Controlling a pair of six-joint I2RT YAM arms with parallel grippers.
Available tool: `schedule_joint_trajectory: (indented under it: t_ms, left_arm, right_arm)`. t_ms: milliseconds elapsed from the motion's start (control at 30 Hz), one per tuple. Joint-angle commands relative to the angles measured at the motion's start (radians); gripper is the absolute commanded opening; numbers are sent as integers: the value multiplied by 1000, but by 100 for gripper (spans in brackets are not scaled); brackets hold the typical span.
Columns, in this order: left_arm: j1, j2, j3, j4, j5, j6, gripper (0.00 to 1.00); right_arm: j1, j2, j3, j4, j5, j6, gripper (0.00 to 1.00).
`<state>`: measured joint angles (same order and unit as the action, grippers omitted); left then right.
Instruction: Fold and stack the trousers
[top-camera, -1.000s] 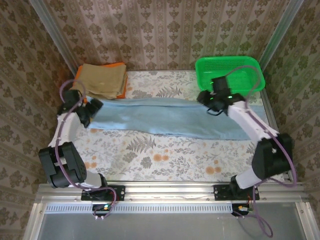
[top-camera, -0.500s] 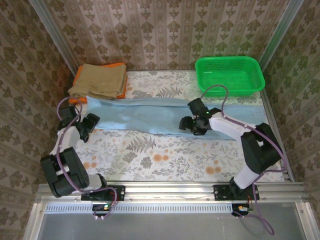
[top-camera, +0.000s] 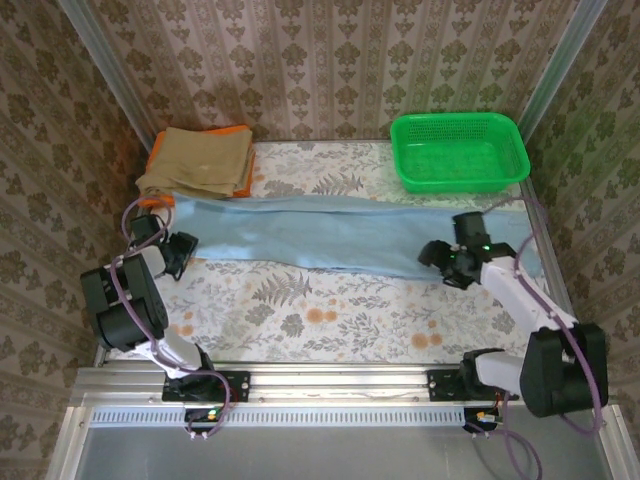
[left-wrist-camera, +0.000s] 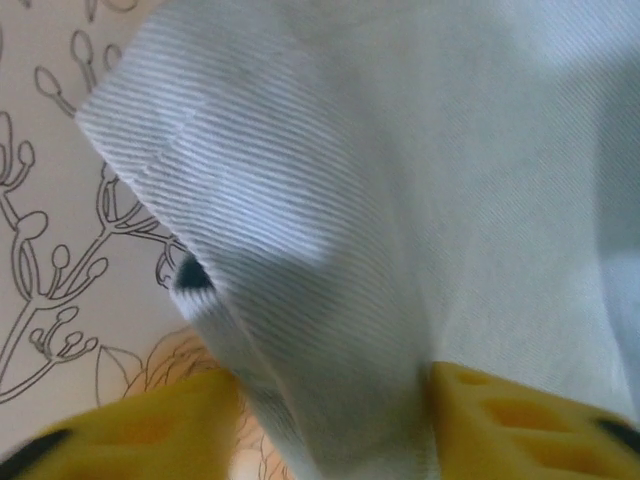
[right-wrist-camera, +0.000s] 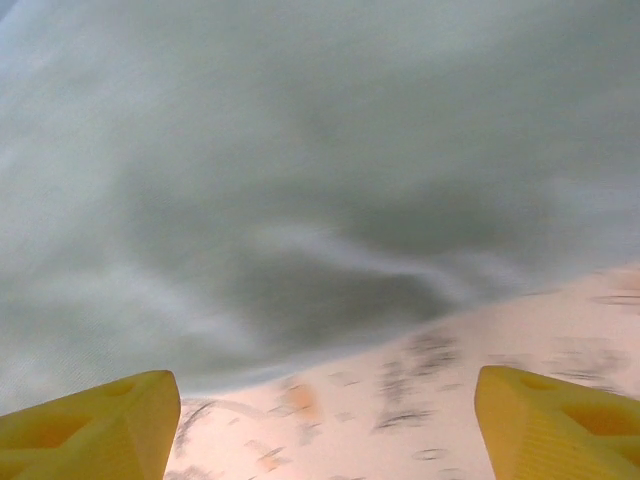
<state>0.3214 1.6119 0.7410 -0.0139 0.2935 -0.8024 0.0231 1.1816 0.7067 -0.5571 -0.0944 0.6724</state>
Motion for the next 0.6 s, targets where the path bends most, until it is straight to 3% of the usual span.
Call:
schedule_joint_trajectory:
  t_ms: [0,167,300,400,567]
  left_arm:
    - [2,33,-16,86,7,-24,25]
    - [15,-5,-36,101,2,-31,12]
    - [24,-52,-23,84,10,-38,5]
    - [23,-63,-3,81,21,-39,2]
    - [27,-63,17,83,46,-52,0]
  right_arm:
    - [-146,-89,-46,-66,4,-1,82]
    - [-376,-129,-100,-51,-103,31,91]
    - [-490,-39,-135,-6,-162,15,93]
    - [-530,61,-142,119,-221,26,89]
    - [-498,156,-56,230,-219,105,75]
